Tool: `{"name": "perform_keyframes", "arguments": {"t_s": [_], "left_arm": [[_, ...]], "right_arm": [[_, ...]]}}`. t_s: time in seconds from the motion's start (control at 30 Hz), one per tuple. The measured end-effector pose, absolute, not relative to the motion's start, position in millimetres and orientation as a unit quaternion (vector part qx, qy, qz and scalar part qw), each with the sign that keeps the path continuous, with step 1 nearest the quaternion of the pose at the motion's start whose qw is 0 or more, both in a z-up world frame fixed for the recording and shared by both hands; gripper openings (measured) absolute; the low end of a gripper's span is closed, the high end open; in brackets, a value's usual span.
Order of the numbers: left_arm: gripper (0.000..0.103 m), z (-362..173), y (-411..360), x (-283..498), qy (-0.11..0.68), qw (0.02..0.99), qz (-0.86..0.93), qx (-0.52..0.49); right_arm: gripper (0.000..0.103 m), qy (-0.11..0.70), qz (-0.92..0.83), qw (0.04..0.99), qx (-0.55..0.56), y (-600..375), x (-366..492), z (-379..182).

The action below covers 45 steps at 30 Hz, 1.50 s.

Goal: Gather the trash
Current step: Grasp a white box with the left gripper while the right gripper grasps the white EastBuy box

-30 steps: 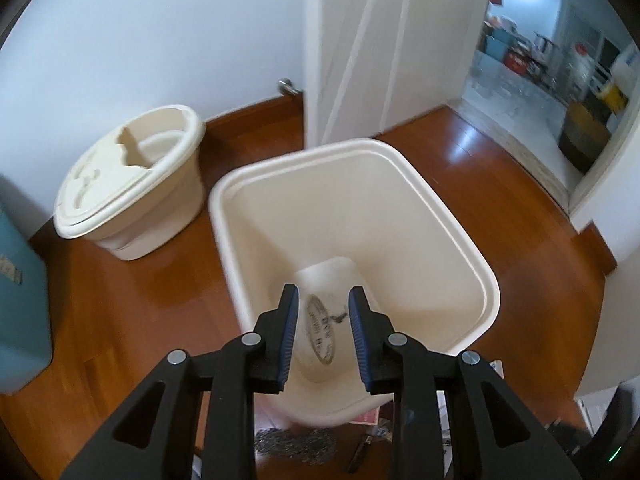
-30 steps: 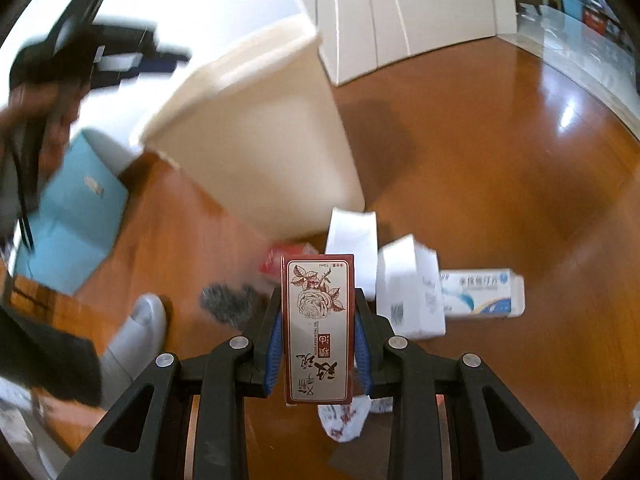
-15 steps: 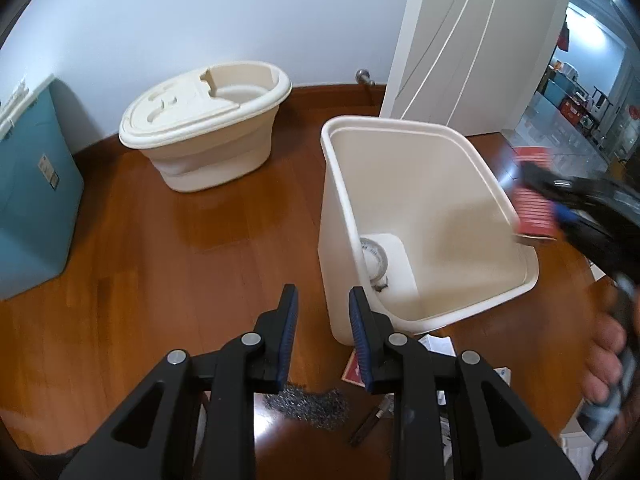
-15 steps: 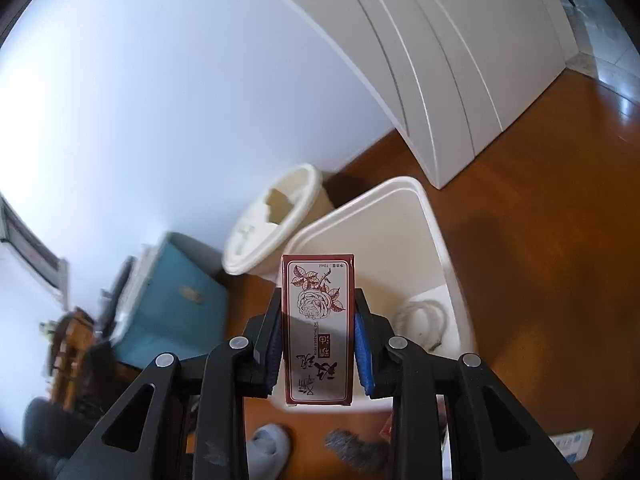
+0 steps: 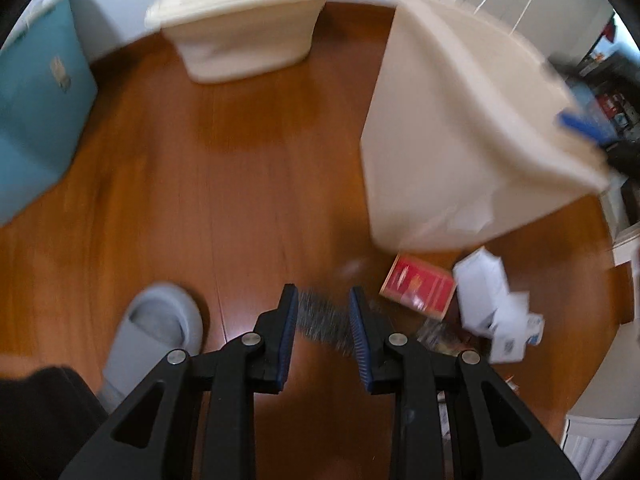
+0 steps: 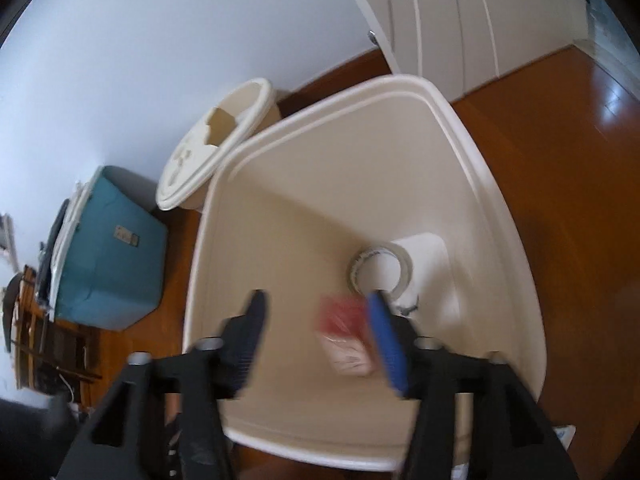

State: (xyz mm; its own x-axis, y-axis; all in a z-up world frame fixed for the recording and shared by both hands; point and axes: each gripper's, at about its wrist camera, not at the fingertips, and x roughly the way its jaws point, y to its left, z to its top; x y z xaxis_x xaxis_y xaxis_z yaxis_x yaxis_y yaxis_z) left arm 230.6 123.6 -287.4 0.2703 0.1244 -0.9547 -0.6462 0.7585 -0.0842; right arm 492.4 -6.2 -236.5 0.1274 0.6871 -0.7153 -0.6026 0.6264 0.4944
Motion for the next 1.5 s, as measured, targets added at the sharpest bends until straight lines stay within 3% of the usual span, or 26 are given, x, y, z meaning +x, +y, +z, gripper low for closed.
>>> {"name": "perform_keyframes", "arguments": {"t_s": [0.23, 0.33, 0.43, 0.5, 0.73, 0.93, 1.3, 1.33, 1.4, 1.43, 1.5], "left_arm": [[0.025, -324.3, 86.4, 224.3, 0.589, 0.750, 0.206, -0.218], [0.025, -335.3, 65.6, 230.4, 0.598, 0.756, 0.181, -0.194], [0.025, -341.8, 49.7, 240.4, 0.605, 0.757, 0.164, -0.186], [0.025, -345.0, 38.9, 248.7, 0.609, 0.757, 0.150, -0.183], [0.025, -342.2, 4.5, 285.1, 0.610, 0.770, 0.105, -0.155], [0.025, -330.6, -18.8, 309.5, 0.592, 0.790, 0.078, -0.142], [0.025, -336.3, -18.5, 318.7, 0.597, 0.785, 0.082, -0.143], [0.025, -338.3, -20.0, 322.5, 0.597, 0.785, 0.079, -0.145], [0.025, -341.9, -24.7, 330.4, 0.597, 0.785, 0.078, -0.144], [0.026, -344.2, -27.8, 335.2, 0.598, 0.784, 0.076, -0.148], [0.039, -348.2, -32.2, 343.6, 0.598, 0.780, 0.077, -0.164]], "right_arm": [[0.073, 0.432, 0.444, 0.781, 0.082, -109.3, 466.9, -222.1], [0.077, 0.434, 0.340, 0.835, 0.000, -168.2, 452.1, -268.4], [0.077, 0.536, 0.248, 0.806, 0.033, -230.4, 456.7, -355.0], [0.077, 0.562, 0.223, 0.795, 0.048, -247.0, 451.9, -385.2], [0.077, 0.579, 0.260, 0.773, -0.008, -201.8, 420.4, -439.0], [0.080, 0.577, 0.303, 0.749, 0.118, -216.7, 412.1, -439.4], [0.080, 0.597, 0.329, 0.725, 0.100, -198.0, 427.5, -485.8], [0.079, 0.596, 0.332, 0.725, 0.095, -193.2, 426.8, -488.7], [0.058, 0.603, 0.337, 0.717, 0.094, -188.0, 424.8, -495.4], [0.058, 0.602, 0.334, 0.719, 0.098, -191.2, 420.2, -491.8], [0.056, 0.588, 0.332, 0.730, 0.110, -197.5, 414.5, -483.3]]}}
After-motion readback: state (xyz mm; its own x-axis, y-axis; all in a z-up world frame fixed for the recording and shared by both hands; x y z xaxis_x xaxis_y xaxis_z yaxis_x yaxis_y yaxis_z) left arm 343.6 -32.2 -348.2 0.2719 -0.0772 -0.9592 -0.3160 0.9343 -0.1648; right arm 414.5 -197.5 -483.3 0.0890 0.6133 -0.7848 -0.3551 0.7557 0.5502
